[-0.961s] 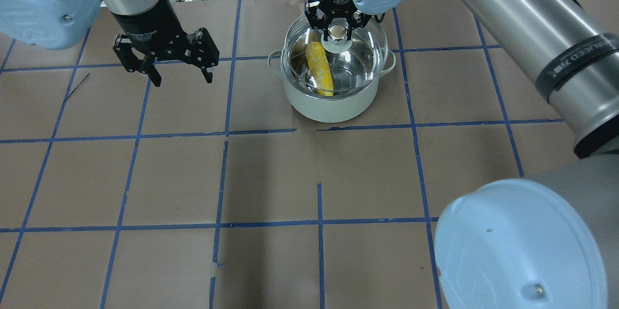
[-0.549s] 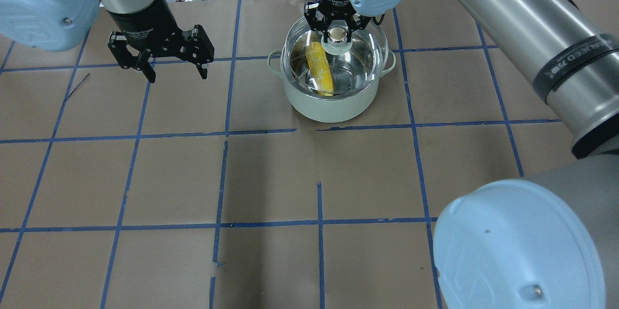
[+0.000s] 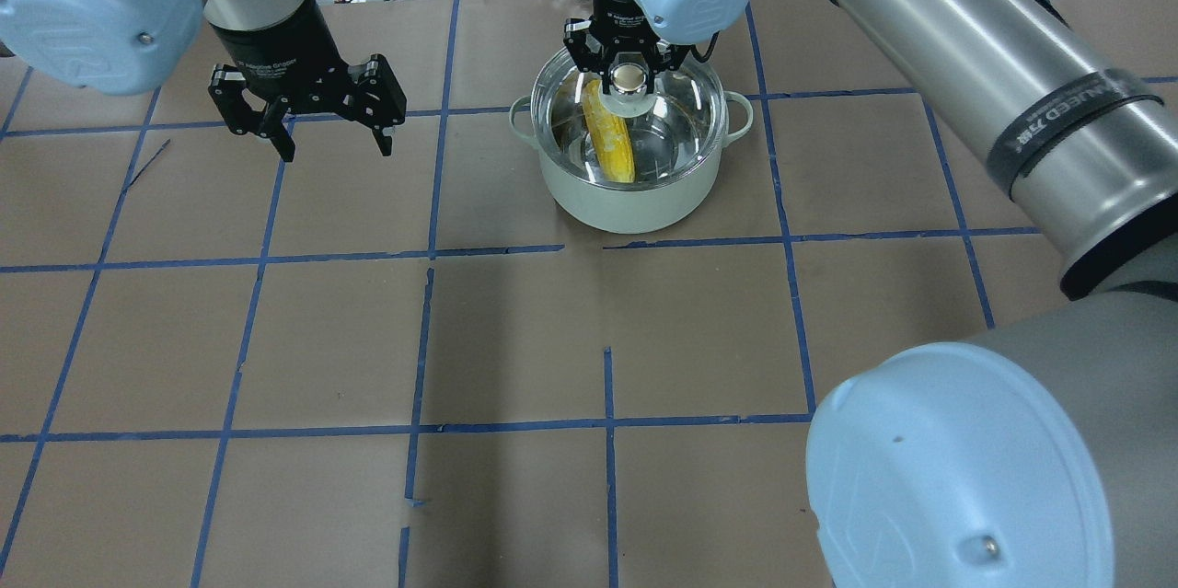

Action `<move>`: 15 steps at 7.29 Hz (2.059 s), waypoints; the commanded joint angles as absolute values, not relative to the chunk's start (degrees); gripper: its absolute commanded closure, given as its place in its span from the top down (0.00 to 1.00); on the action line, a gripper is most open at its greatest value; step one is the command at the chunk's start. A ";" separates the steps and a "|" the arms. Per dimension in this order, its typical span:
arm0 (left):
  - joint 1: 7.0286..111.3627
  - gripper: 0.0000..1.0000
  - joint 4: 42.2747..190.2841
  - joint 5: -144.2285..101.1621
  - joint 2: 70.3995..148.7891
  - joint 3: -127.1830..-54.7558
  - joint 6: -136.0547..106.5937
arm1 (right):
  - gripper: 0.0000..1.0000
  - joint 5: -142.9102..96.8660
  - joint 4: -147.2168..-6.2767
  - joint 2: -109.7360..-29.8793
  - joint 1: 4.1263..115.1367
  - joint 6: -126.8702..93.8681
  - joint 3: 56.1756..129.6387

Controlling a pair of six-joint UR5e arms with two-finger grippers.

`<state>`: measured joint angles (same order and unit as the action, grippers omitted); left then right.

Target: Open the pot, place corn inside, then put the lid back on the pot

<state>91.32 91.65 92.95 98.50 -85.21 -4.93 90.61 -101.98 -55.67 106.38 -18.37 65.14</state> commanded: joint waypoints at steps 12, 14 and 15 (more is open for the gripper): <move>91.32 1.00 91.14 92.73 97.47 -84.63 -4.22 | 0.71 90.35 -101.95 -55.11 106.08 -18.72 64.16; 91.32 1.00 91.05 92.81 97.47 -84.29 -4.39 | 0.99 90.09 -101.95 -55.46 105.82 -18.72 63.99; 91.32 1.00 91.58 93.07 97.56 -84.29 -5.00 | 0.99 89.83 -100.13 -56.59 105.04 -17.76 63.72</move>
<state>91.32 91.19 92.85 97.49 -84.31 -4.50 90.10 -101.53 -55.62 105.72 -18.51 63.97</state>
